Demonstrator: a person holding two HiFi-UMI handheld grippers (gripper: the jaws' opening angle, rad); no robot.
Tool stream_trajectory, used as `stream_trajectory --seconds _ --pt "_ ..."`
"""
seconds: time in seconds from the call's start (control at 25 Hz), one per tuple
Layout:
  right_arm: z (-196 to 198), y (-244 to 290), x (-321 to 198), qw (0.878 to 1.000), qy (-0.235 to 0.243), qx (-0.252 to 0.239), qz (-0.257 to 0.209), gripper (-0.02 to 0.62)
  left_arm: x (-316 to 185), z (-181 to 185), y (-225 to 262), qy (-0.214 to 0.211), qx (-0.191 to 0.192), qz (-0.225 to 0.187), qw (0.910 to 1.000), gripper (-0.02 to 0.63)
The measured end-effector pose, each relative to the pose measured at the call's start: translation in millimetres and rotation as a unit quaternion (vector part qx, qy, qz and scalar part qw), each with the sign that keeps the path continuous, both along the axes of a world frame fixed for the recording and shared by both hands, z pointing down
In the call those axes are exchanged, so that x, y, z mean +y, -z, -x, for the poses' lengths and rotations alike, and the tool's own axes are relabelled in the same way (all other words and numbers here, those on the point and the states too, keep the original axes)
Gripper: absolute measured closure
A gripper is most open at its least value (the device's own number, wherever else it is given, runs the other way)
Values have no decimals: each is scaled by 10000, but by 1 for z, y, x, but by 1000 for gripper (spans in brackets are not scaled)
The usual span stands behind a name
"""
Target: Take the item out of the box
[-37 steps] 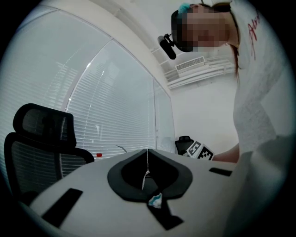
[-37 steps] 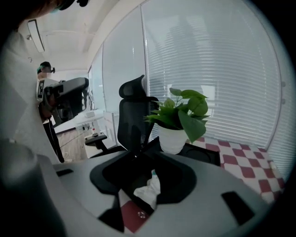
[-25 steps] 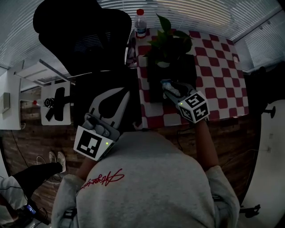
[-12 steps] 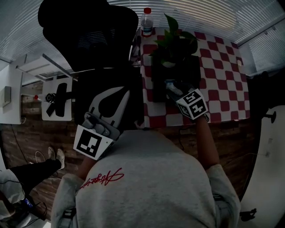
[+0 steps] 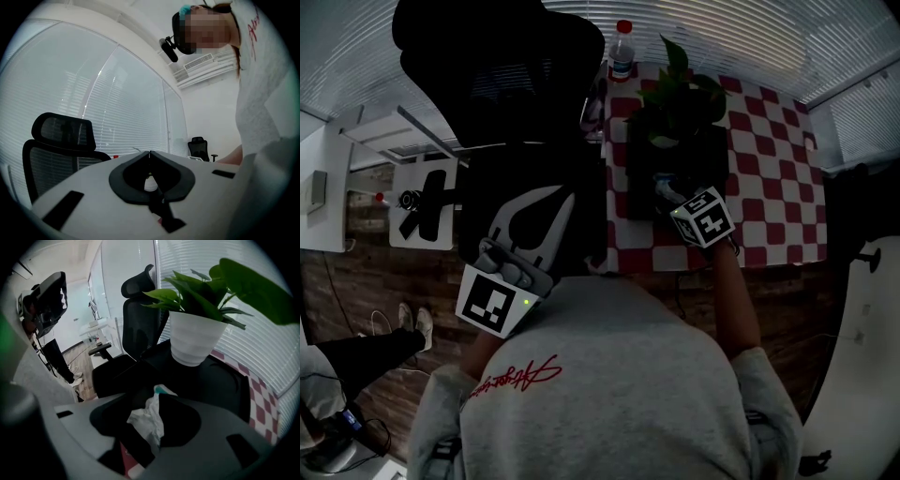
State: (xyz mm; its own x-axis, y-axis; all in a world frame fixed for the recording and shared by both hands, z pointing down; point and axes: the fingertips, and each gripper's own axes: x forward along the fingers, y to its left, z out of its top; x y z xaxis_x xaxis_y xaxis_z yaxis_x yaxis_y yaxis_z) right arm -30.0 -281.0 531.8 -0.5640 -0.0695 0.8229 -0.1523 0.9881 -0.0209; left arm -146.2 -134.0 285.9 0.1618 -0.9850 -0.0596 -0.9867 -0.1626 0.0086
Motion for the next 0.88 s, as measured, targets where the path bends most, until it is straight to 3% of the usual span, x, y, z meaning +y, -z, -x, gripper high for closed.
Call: stream_trajectory --seconds 0.4,0.88 --pt "-8 -26 0 9983 -29 543 217 408 3 4 1 76 11 -25 10000 589" --pt "-9 -37 -2 9979 -95 614 195 413 -1 0 -1 37 7 12 10000 589"
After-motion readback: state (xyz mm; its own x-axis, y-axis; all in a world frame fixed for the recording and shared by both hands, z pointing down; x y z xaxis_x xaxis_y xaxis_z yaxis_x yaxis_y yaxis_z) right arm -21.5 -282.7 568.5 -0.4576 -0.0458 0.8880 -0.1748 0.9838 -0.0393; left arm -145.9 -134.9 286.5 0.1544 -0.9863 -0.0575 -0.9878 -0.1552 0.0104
